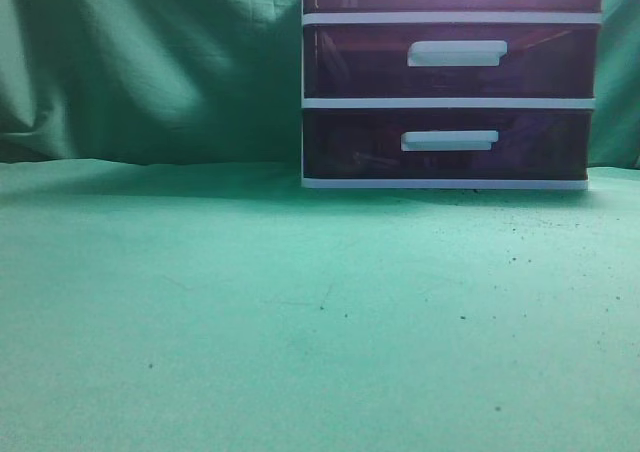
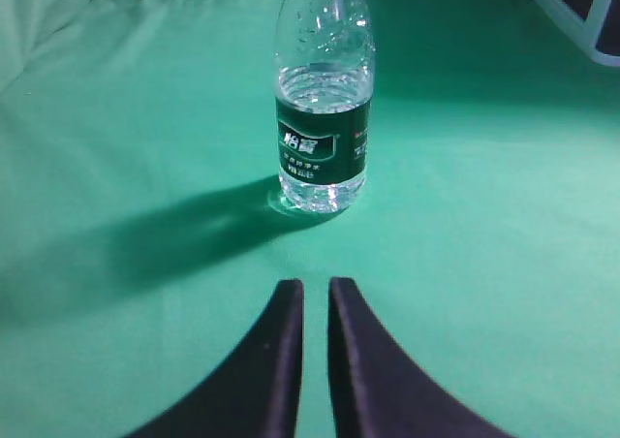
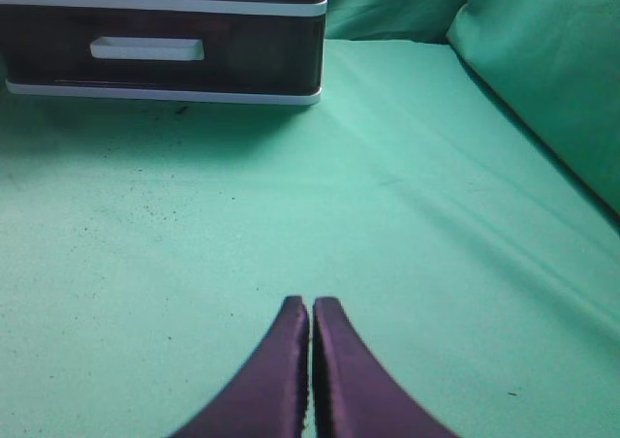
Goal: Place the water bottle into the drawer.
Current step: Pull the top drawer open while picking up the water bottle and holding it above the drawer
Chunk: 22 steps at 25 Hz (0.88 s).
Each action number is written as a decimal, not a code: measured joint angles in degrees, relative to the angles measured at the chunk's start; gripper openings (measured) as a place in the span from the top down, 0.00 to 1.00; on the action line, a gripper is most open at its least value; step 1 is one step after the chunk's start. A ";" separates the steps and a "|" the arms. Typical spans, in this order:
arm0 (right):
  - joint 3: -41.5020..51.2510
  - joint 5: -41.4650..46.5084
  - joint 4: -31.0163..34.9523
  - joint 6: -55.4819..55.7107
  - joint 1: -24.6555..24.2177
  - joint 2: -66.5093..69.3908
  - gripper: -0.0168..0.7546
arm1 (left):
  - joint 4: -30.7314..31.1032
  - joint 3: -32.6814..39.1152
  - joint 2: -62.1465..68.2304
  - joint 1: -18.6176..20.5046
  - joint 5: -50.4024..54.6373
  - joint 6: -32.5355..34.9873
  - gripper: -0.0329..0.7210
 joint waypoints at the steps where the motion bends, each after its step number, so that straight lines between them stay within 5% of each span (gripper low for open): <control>1: 0.00 0.00 0.00 0.00 0.00 0.00 0.98 | 0.00 0.00 0.00 0.00 0.00 0.00 0.88; 22: 0.00 0.00 0.00 0.00 0.00 0.00 0.98 | -1.18 0.00 0.00 0.00 -1.55 0.00 0.88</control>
